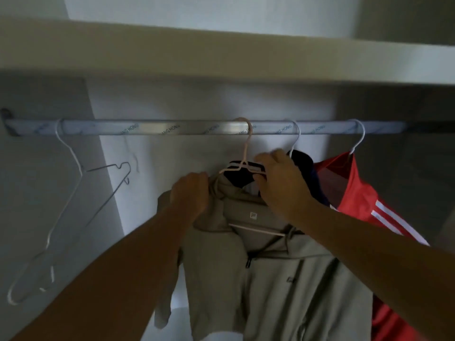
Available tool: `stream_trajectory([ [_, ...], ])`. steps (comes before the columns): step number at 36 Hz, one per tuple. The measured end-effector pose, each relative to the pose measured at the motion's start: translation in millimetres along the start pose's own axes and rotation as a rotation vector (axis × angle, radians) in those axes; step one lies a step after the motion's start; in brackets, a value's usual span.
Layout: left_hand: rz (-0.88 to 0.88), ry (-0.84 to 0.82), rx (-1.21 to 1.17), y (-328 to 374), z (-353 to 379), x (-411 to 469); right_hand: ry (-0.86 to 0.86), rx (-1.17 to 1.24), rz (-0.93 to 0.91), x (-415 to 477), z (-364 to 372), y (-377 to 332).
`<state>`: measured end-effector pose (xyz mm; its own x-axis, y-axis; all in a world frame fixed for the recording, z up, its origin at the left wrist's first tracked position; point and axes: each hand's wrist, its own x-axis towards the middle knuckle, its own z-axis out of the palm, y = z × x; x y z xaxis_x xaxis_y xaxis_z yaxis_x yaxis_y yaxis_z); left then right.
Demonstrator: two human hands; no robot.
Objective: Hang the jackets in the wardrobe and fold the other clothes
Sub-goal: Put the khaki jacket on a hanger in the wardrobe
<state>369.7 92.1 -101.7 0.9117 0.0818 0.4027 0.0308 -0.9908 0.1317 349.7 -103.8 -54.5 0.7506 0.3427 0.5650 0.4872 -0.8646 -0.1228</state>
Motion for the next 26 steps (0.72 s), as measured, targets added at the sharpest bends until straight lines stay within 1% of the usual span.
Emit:
stream_trajectory([
  [1, -0.001, -0.007, -0.008, 1, 0, -1, 0.114, 0.027, -0.108, -14, 3, -2],
  [2, -0.002, -0.012, -0.017, 2, 0, -1, 0.181, 0.063, -0.174, -29, 6, -4],
  [3, -0.006, -0.016, -0.025, 3, 0, -3, 0.186, 0.068, -0.196, -47, 13, -4],
  [4, -0.014, -0.020, -0.036, 5, 0, -4, 0.108, 0.061, -0.186, -64, 21, -2],
  [5, -0.022, -0.024, -0.049, 6, 0, -7, -0.022, 0.047, -0.134, -78, 31, 1],
  [6, -0.028, -0.029, -0.061, 8, 0, -9, -0.182, 0.015, -0.050, -90, 41, 3],
  [7, -0.030, -0.032, -0.073, 9, 0, -11, -0.302, -0.018, 0.030, -100, 52, 8],
  [9, -0.032, -0.040, -0.097, 10, 0, -16, -0.424, -0.025, 0.204, -113, 74, 15],
  [11, -0.029, -0.042, -0.105, 11, 1, -20, -0.495, 0.072, 0.437, -121, 94, 16],
  [13, -0.023, -0.029, -0.103, 10, 4, -21, -0.518, 0.297, 0.689, -124, 113, 15],
  [16, -0.022, -0.005, -0.096, 10, 10, -22, -0.449, 0.740, 1.100, -120, 136, 10],
  [17, -0.021, 0.000, -0.092, 9, 11, -22, -0.409, 0.864, 1.205, -118, 142, 9],
  [19, -0.015, 0.011, -0.093, 9, 12, -22, -0.329, 1.070, 1.338, -114, 152, 7],
  [21, -0.005, 0.013, -0.120, 8, 12, -21, -0.297, 1.183, 1.383, -115, 155, 6],
  [22, -0.010, 0.015, -0.159, 7, 12, -20, -0.313, 1.166, 1.363, -117, 153, 5],
  [24, -0.024, 0.052, -0.331, 0, 15, -26, -0.372, 1.106, 1.290, -126, 144, 6],
  [26, -0.061, 0.162, -0.556, -6, 26, -48, -0.467, 1.072, 1.249, -134, 133, 8],
])
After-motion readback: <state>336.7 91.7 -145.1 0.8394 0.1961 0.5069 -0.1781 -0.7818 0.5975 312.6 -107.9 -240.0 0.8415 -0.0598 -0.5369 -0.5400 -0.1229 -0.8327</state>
